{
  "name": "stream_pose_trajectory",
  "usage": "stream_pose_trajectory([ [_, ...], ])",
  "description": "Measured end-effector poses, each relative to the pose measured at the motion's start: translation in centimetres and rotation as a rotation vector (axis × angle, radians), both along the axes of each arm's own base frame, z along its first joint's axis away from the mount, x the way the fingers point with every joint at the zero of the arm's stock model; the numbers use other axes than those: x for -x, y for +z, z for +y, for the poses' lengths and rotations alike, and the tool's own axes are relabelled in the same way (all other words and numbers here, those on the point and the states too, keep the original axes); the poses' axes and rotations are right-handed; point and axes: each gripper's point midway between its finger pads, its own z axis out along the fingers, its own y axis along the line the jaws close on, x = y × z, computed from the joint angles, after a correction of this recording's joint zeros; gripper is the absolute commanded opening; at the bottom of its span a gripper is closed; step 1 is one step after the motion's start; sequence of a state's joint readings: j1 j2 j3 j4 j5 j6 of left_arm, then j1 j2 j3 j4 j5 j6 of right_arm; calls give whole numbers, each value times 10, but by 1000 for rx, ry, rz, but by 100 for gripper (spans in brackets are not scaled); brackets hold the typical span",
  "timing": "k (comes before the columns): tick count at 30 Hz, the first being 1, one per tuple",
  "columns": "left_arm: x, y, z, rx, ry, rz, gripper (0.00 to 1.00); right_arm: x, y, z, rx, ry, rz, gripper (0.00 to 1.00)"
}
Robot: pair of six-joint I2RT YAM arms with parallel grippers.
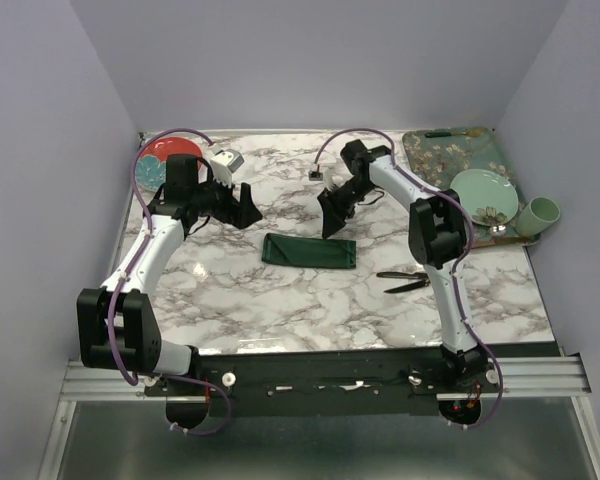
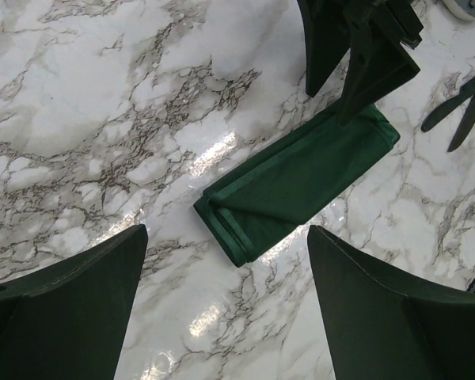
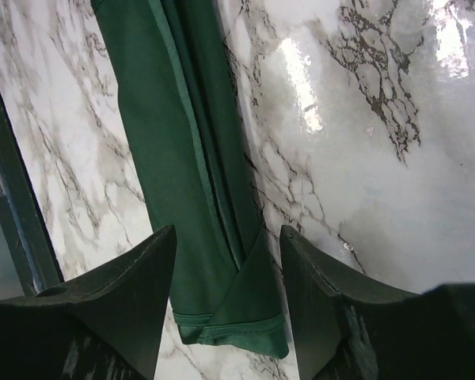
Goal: Fold the napkin into a case and place the utensils inside
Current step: Pick up the smaller rectangle-folded napkin from the center of the board.
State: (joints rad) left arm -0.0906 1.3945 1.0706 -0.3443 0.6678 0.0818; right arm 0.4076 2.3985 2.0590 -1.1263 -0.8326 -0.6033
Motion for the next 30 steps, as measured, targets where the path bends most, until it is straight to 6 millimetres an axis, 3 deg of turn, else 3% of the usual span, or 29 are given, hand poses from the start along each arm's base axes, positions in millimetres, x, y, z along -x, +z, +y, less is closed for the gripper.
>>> stream_pose_trajectory([
  [17, 1, -1, -1, 9, -5, 9, 91, 10, -18, 0, 55, 13, 67, 61],
  [30, 1, -6, -2, 15, -12, 28, 91, 10, -22, 3, 76, 16, 97, 47],
])
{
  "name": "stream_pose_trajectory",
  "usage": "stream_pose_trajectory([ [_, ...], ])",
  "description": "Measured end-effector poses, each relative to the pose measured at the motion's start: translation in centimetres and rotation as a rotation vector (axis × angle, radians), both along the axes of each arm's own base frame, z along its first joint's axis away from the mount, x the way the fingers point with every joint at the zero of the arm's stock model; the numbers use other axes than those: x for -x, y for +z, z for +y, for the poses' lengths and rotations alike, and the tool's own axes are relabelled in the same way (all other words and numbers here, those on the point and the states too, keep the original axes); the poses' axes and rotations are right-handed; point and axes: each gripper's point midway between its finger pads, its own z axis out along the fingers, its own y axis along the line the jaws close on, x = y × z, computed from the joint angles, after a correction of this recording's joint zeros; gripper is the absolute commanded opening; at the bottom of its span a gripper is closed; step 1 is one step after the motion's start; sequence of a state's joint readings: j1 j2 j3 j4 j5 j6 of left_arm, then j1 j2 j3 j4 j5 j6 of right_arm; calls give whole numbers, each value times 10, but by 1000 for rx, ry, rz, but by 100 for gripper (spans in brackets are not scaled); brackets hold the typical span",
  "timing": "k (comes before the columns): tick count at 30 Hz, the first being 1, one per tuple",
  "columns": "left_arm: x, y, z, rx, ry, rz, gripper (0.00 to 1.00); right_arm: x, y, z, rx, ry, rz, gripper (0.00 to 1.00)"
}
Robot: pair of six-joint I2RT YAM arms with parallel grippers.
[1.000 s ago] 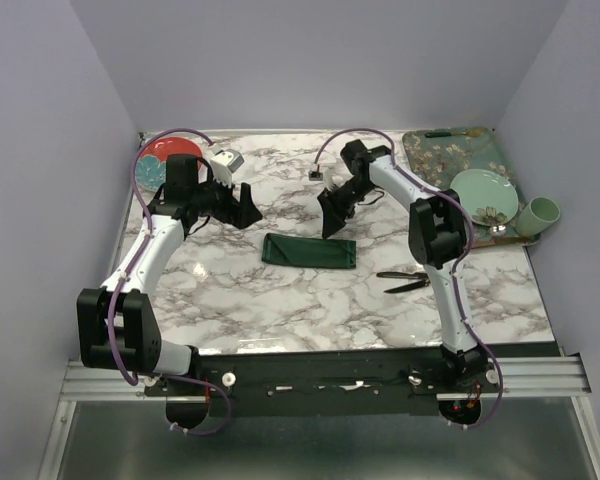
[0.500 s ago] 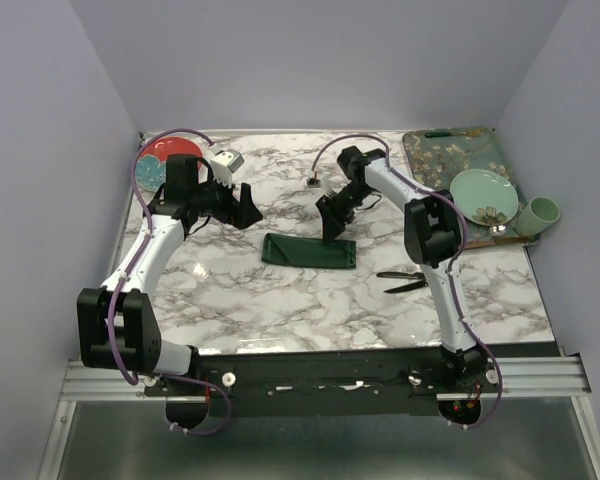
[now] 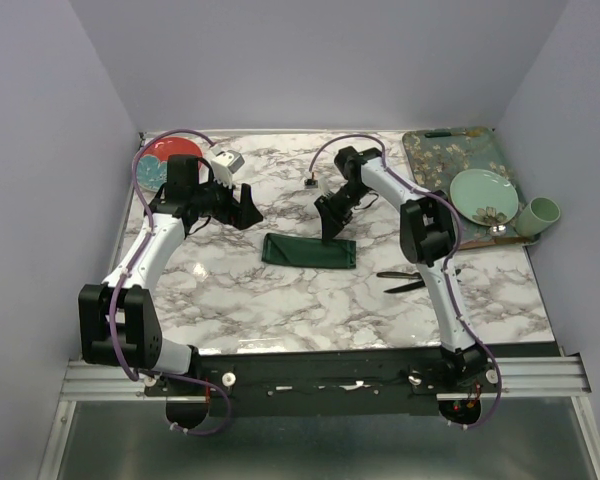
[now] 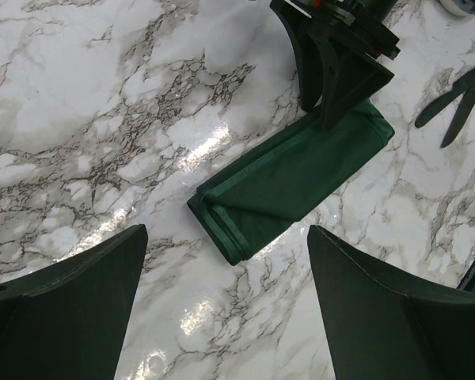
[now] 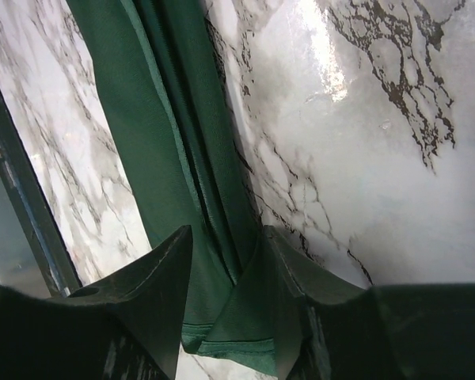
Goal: Fold the napkin into a case and place the utensils inside
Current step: Pick up the smaller rectangle-folded napkin from the center of the board.
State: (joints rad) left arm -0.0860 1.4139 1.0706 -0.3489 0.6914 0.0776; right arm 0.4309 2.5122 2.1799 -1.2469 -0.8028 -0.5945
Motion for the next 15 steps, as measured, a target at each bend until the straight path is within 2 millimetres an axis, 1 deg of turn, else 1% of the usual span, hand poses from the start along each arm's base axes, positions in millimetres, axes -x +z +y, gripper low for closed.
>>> stream_pose_trajectory([
  [4, 0, -1, 0, 0, 1, 5, 90, 0, -2, 0, 4, -1, 8, 44],
  [8, 0, -2, 1, 0, 1, 7, 90, -1, -2, 0, 6, 0, 9, 37],
  [10, 0, -2, 1, 0, 2, 7, 90, 0, -3, 0, 8, -1, 14, 36],
  [13, -1, -2, 2, 0, 5, 7, 90, 0, -4, 0, 12, 0, 21, 26],
  [14, -1, -2, 3, 0, 6, 8, 90, 0, -4, 0, 12, 0, 22, 16],
  [15, -1, -2, 3, 0, 7, 8, 90, 0, -5, 0, 13, 0, 23, 10],
])
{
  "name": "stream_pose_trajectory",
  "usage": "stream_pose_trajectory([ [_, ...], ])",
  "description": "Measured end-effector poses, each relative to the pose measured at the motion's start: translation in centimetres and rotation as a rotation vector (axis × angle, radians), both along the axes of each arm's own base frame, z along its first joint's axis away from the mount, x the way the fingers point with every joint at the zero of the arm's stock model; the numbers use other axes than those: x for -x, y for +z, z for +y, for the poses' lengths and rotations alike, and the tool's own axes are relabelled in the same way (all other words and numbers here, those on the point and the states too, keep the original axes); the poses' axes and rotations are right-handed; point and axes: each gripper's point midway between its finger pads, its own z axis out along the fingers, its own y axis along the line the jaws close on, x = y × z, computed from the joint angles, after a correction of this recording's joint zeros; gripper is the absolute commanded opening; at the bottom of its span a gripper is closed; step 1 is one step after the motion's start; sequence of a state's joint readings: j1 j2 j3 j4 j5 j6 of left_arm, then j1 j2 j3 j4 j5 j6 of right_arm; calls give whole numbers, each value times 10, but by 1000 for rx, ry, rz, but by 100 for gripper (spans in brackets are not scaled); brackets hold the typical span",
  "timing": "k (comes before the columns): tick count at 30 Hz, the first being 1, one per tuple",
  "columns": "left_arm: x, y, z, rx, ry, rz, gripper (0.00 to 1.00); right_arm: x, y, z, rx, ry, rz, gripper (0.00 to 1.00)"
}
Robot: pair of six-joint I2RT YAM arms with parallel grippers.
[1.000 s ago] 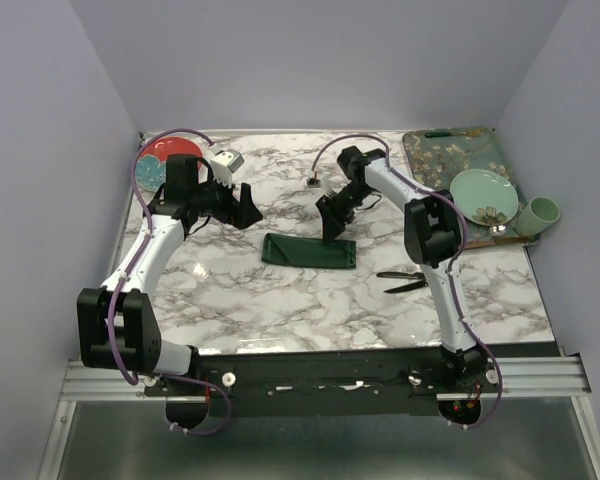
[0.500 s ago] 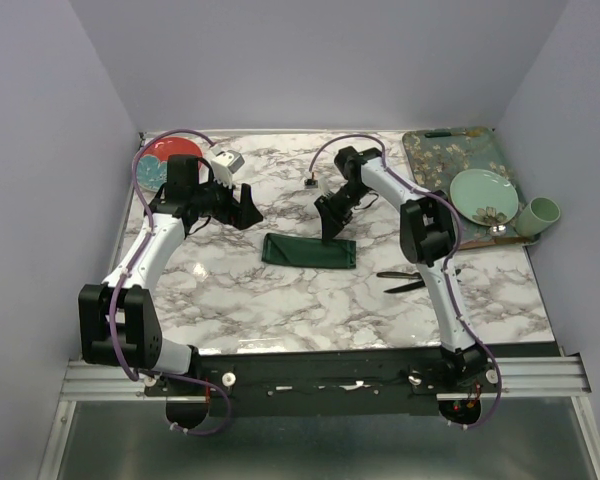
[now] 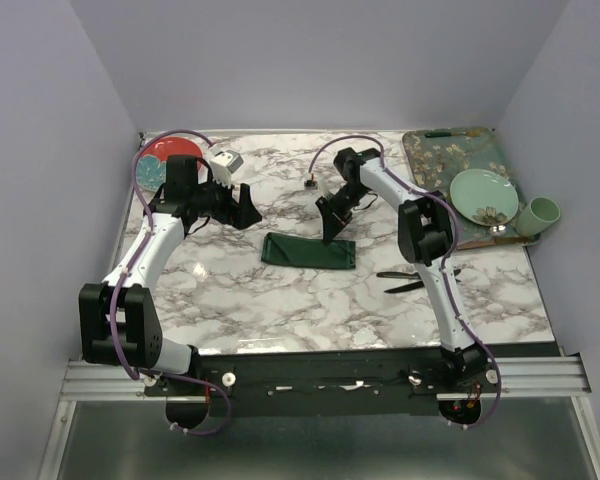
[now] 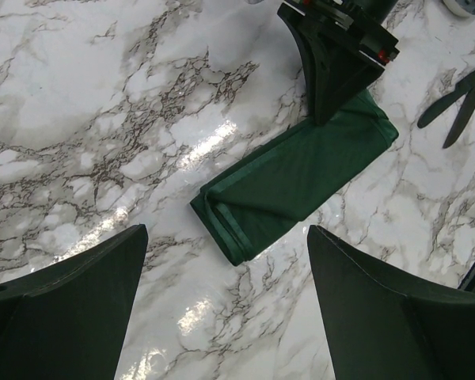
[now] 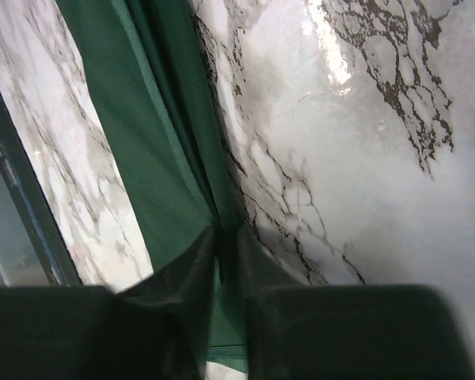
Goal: Fold the napkin into a case and place the utensils inside
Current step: Pick up the smaller rectangle-folded napkin from the center of the board, then turn over the smaller rectangle-folded napkin at the center of the board.
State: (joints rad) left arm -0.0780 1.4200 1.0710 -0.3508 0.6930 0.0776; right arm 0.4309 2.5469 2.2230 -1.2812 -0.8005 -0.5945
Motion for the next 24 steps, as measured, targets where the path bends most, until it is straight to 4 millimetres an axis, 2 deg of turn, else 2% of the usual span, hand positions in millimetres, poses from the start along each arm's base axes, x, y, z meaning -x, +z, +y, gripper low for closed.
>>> stream_pose_trajectory([
  [2, 0, 0, 0, 0, 1, 1, 90, 0, -1, 0, 2, -1, 4, 1],
  [11, 0, -1, 4, 2, 14, 9, 91, 7, 3, -3, 2, -7, 4, 1],
  [16, 0, -1, 5, 5, 19, 14, 91, 5, 31, -7, -5, -22, -90, 1],
  [21, 0, -1, 6, 9, 28, 21, 91, -10, 71, -11, -24, -46, -312, 1],
  [24, -1, -2, 7, 10, 30, 22, 91, -21, 80, -12, -20, -59, -419, 1],
])
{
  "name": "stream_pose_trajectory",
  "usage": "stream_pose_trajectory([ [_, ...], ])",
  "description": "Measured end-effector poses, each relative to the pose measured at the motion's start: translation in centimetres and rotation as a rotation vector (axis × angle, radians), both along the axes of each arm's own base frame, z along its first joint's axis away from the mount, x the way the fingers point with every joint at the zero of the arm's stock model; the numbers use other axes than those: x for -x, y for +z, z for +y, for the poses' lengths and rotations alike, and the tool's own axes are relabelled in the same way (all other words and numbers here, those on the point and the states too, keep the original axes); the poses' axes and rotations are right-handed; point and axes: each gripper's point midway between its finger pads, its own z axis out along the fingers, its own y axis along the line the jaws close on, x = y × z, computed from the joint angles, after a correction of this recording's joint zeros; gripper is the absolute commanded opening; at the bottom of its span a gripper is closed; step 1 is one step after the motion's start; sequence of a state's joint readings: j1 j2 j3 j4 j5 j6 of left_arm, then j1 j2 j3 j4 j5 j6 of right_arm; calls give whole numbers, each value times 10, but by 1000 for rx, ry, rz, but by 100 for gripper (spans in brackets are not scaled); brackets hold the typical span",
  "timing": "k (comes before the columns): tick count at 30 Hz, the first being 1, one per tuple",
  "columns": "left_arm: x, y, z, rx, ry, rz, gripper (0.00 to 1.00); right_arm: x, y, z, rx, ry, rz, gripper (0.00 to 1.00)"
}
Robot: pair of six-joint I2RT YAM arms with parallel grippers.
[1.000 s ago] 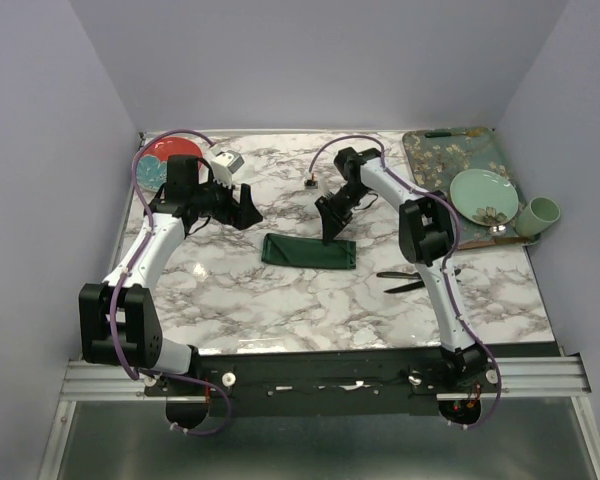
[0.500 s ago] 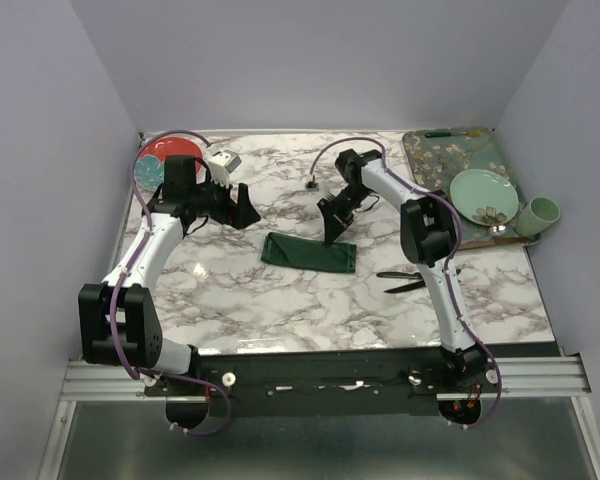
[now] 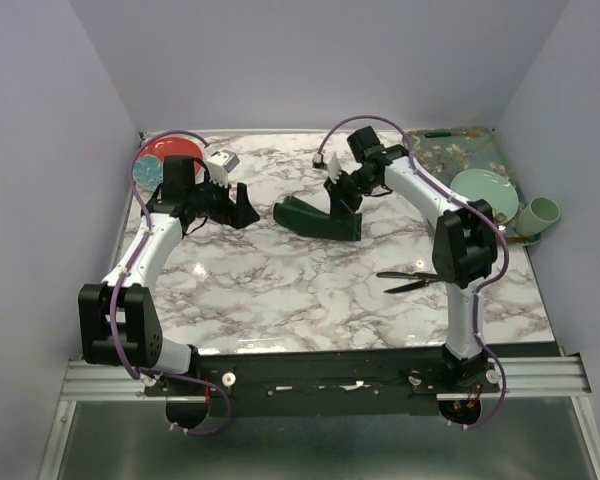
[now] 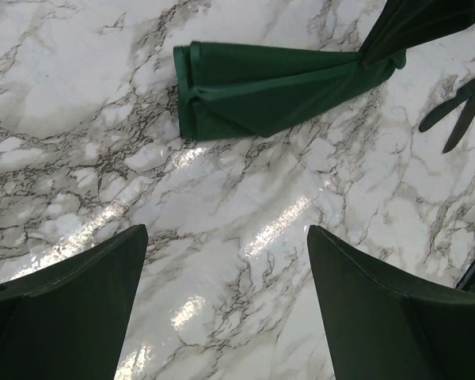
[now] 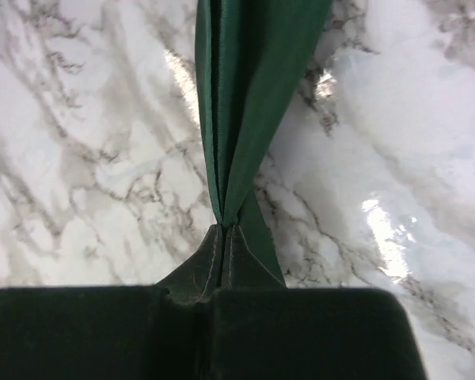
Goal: Fold the napkin into a case and place the utensils inside
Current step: Turn over the smaller rectangle-folded napkin at the center of the board.
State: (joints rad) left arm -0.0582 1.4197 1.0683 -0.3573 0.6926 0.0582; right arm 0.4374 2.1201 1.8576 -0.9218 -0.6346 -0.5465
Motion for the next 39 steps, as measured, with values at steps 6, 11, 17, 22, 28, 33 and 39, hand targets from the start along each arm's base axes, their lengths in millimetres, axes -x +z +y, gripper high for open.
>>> stream_pose_trajectory([
  [6, 0, -1, 1, 0, 3, 2, 91, -9, -19, -3, 55, -27, -149, 1],
  [11, 2, -6, 4, -1, 11, 18, 91, 7, -35, 1, 113, 4, -263, 1],
  [17, 8, -12, 7, -3, 21, 33, 91, 5, -31, 12, 130, -5, -395, 0],
  [22, 13, -13, 12, -14, 39, 31, 91, -3, -22, 8, 145, -40, -518, 1],
  [28, 16, -20, 24, -39, 90, 44, 91, -3, -19, 12, 167, -51, -648, 1],
  [33, 18, -26, 40, -54, 146, 55, 91, 18, -25, 19, 182, 12, -760, 0],
  [39, 31, -30, 47, -64, 173, 63, 91, 42, -32, 27, 193, 83, -861, 1],
])
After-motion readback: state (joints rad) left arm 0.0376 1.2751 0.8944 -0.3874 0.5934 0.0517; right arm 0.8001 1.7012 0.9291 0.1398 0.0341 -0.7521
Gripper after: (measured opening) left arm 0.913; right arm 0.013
